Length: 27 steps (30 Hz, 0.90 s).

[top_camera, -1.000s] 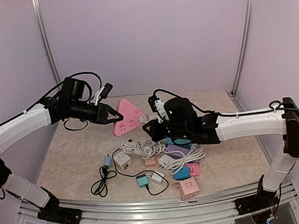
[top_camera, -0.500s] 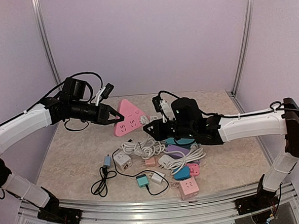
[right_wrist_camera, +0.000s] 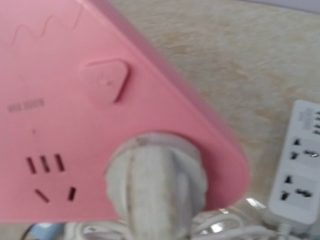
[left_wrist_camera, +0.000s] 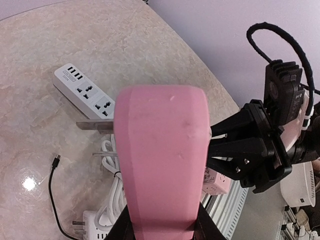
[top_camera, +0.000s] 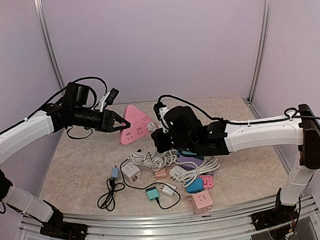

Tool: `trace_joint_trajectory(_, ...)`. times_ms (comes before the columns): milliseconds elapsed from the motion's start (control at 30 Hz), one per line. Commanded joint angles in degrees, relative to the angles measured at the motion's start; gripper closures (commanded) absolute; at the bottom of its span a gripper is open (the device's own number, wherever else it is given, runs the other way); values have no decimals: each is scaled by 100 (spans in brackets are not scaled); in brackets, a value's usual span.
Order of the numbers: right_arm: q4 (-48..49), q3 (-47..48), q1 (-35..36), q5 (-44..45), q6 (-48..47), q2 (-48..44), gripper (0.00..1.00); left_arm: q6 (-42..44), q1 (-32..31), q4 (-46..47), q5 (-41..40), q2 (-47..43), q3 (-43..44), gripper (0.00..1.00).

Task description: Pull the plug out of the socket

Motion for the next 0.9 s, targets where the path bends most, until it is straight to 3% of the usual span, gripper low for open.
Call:
trace_joint_trajectory(0, -929, 640, 380, 953, -337, 463, 100, -176, 280, 274, -368, 61, 169, 100)
trace_joint_trajectory(167, -1459, 1292, 580, 1264, -484, 909, 100, -221, 331, 296, -290, 81, 161, 100)
trace_joint_trajectory(433, -1267, 1194, 548, 1166, -469, 735, 100, -230, 357, 319, -192, 81, 157, 100)
trace_joint_trajectory(867, 1140, -835, -430, -944, 452, -520, 100, -37, 187, 477, 62, -99, 83, 100)
